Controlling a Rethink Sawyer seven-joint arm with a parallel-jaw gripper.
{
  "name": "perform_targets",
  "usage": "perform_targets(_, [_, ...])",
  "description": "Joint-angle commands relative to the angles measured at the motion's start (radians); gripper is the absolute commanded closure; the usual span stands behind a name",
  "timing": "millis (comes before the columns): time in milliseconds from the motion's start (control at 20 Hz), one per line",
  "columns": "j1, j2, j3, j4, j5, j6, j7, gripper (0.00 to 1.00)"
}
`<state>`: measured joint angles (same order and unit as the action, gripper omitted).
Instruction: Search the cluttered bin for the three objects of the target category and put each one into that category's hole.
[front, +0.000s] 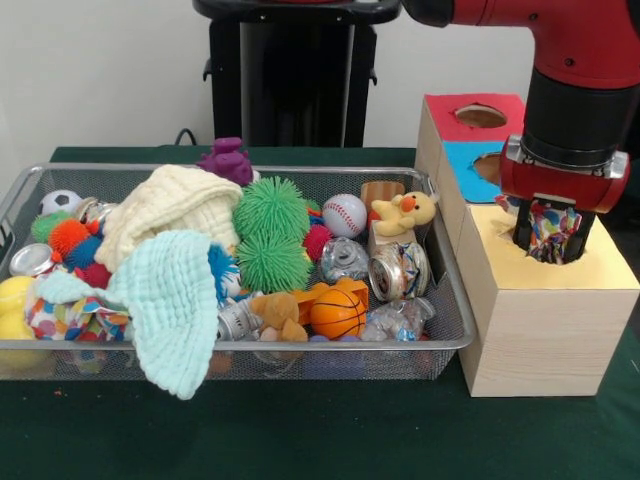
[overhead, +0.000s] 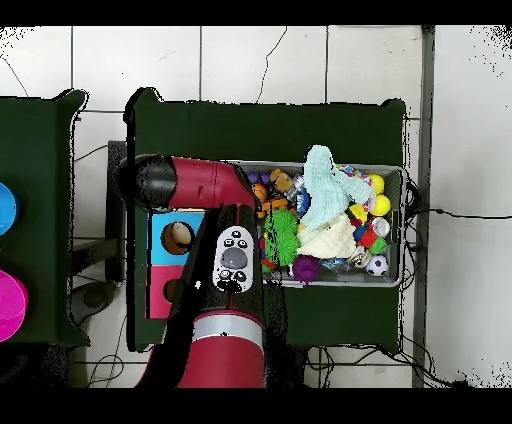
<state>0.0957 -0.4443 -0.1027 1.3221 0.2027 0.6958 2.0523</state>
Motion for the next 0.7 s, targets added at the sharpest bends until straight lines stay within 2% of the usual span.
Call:
perform_targets(50, [-0.034,-0.048,-0.058,0.018,-0.026,0.089,0.157,0.00])
perform_targets(300, [-0.020,-0.064,-0.071,0.003,-0.032,0.140,0.155,0.00])
perform_targets(350, [-0.017,-0.060,-0.075,-0.005,-0.039,0.141,0.146,1.00])
perform_targets(700, [-0.021,-0.052,-0.069,-0.015,-0.029,0.124,0.143,1.00])
